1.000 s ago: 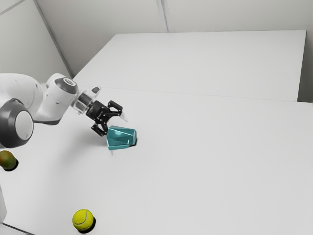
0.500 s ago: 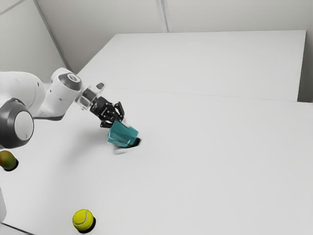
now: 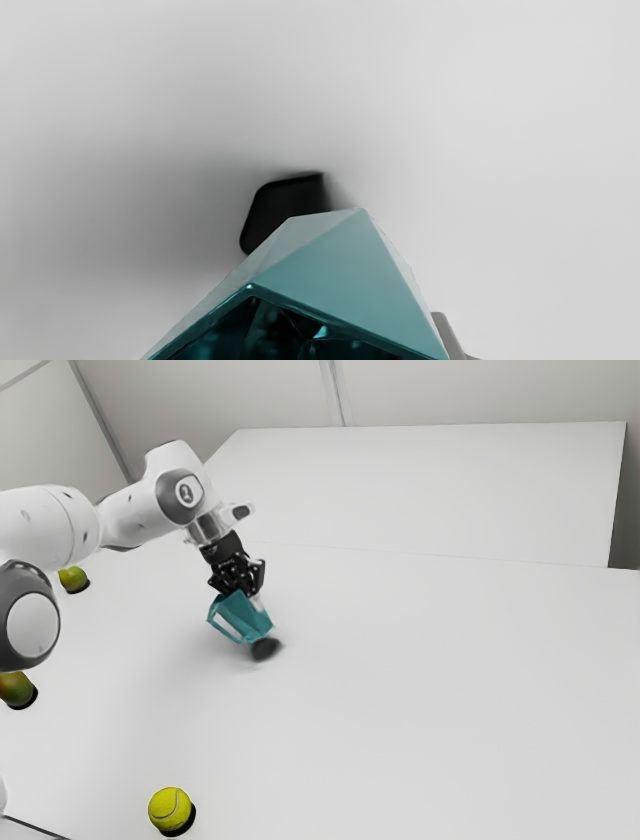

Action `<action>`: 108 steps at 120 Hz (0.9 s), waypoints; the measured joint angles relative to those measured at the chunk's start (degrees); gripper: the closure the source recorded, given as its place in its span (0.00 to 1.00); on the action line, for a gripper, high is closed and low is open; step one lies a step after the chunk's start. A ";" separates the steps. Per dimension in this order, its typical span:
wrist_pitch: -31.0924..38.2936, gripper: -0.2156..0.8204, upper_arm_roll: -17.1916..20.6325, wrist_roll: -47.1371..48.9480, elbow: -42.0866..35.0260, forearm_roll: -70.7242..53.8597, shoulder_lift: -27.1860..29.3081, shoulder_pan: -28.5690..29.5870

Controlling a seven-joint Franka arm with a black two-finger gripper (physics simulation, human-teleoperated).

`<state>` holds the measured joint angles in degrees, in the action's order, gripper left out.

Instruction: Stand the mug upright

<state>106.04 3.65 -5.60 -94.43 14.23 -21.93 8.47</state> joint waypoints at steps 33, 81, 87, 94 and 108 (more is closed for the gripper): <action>10.91 0.97 3.62 6.25 -15.42 -13.34 11.41 -1.53; 20.11 0.97 5.41 15.75 -24.65 -15.83 15.39 -2.21; 20.49 0.97 5.70 16.74 -25.15 -15.86 15.36 -2.13; 20.83 0.97 5.84 17.80 -25.59 -15.89 15.18 -2.20; 21.27 0.97 5.91 19.65 -25.81 -15.92 14.45 -2.18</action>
<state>127.32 9.55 14.05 -120.23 -1.69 -7.48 6.30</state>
